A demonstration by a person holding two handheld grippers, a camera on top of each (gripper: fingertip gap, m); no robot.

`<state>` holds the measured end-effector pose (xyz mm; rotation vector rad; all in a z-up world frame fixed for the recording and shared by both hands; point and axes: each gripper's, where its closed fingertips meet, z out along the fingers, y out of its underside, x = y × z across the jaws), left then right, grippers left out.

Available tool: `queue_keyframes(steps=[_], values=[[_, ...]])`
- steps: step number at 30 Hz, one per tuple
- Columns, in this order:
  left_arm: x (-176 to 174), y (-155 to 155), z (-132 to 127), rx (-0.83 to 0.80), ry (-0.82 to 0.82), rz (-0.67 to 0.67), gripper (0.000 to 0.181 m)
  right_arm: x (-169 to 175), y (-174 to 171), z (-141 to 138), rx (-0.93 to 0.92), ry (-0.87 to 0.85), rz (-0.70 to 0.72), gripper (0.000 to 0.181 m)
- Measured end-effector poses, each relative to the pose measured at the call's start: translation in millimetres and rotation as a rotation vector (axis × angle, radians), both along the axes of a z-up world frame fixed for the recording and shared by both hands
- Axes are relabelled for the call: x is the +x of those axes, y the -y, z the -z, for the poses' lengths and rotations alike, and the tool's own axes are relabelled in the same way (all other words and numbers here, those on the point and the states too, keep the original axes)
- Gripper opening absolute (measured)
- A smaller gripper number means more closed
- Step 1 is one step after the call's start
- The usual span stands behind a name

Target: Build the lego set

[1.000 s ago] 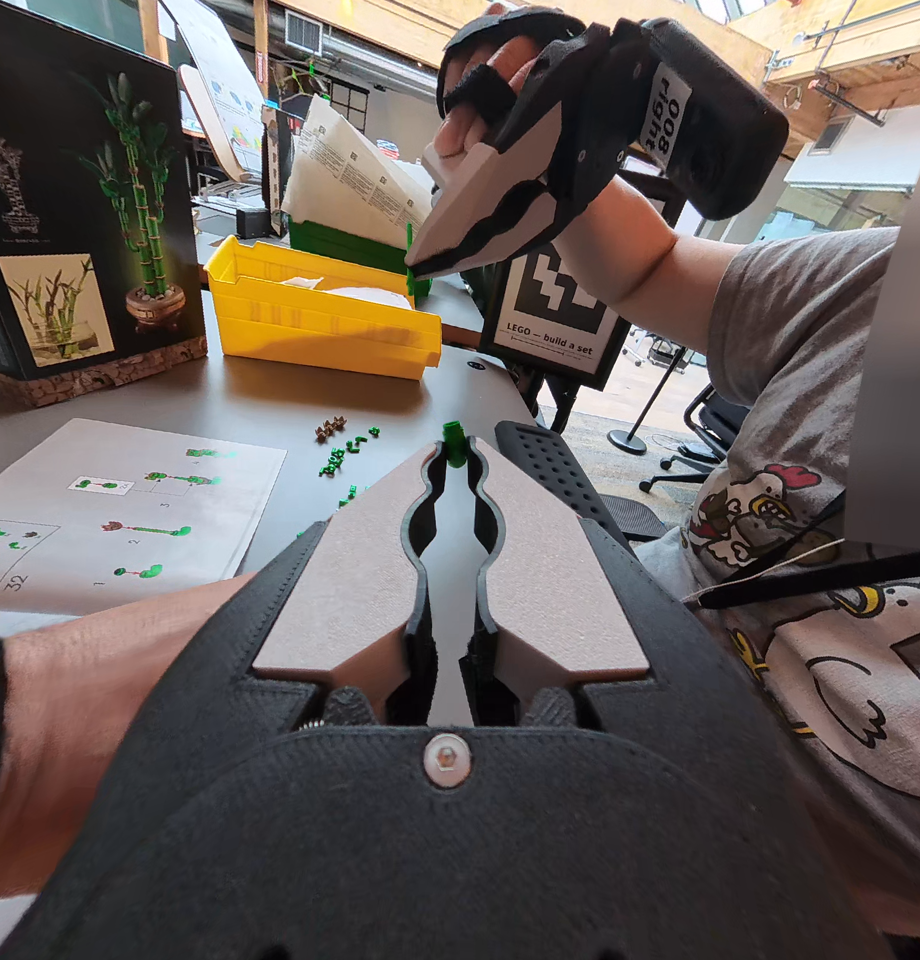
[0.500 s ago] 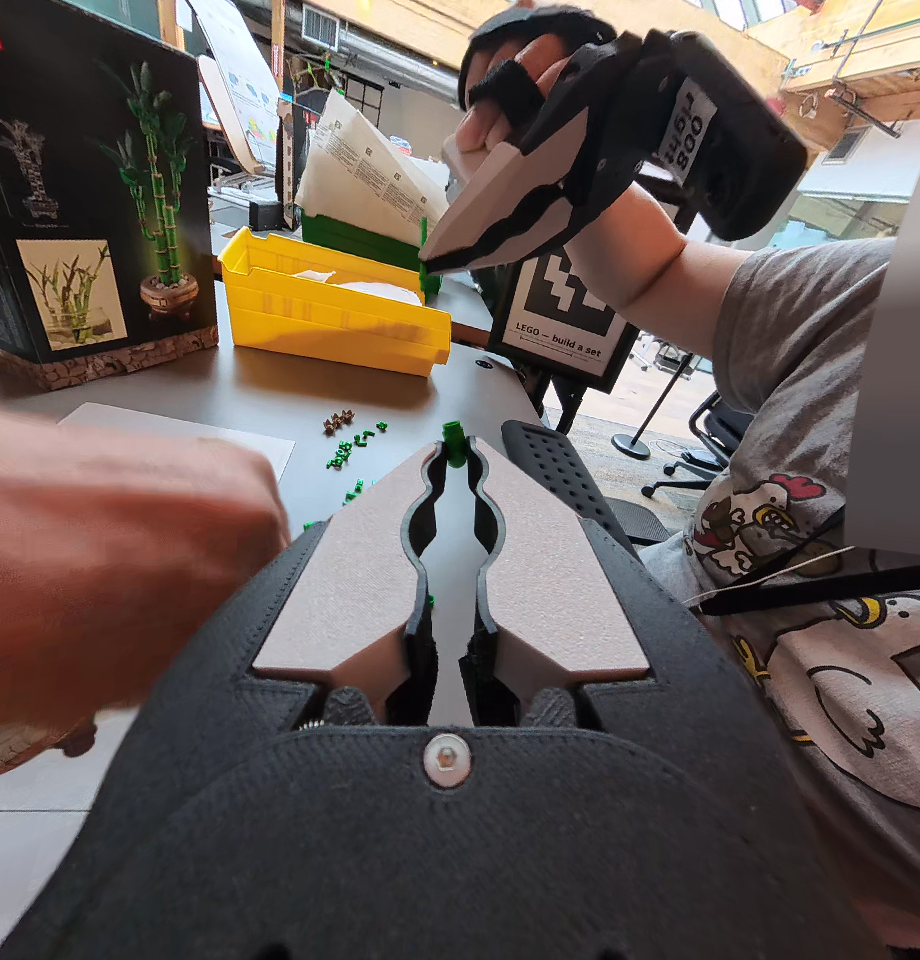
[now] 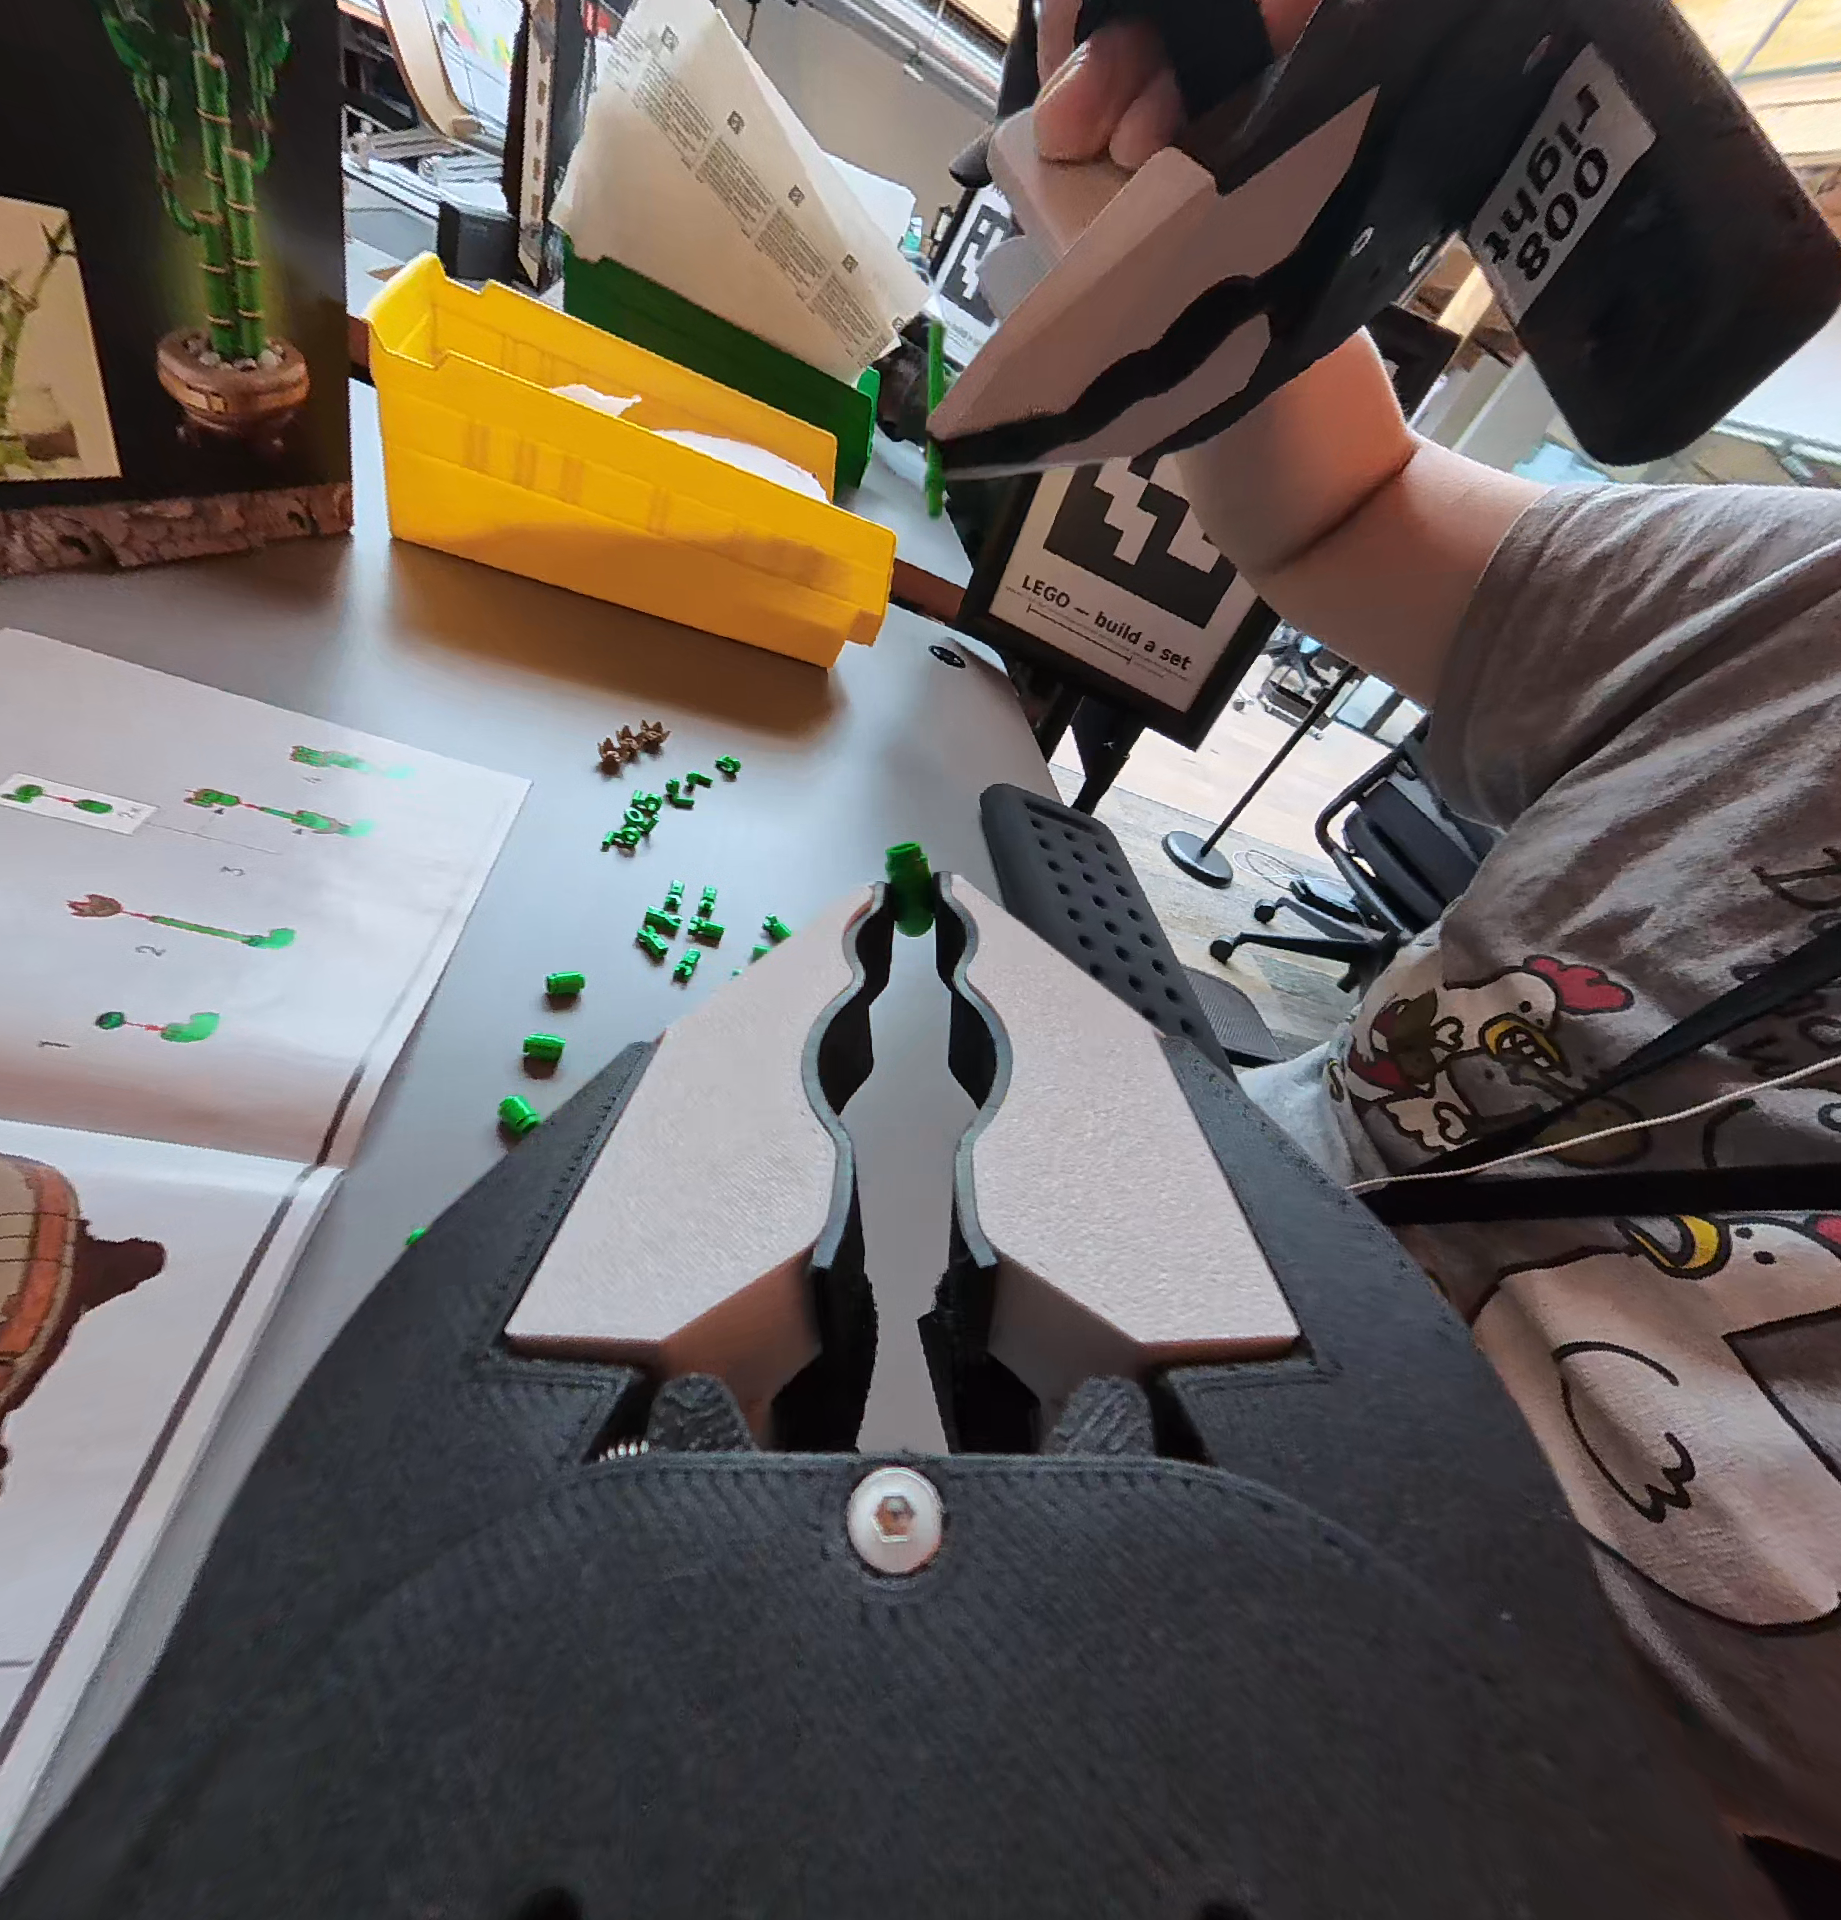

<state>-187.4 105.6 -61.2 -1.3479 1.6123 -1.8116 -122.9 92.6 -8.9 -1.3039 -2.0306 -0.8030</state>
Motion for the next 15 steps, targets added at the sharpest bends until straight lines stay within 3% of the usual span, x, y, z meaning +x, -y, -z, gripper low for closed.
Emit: queue_keyframes(steps=[6,15], values=[[7,17,-5,-0.078,0.004,0.07,0.006,-9,3,9,-0.053,-0.065,-0.016,0.002],[7,23,-7,-0.073,0.003,0.09,0.006,-17,4,10,-0.102,-0.138,-0.026,0.001]])
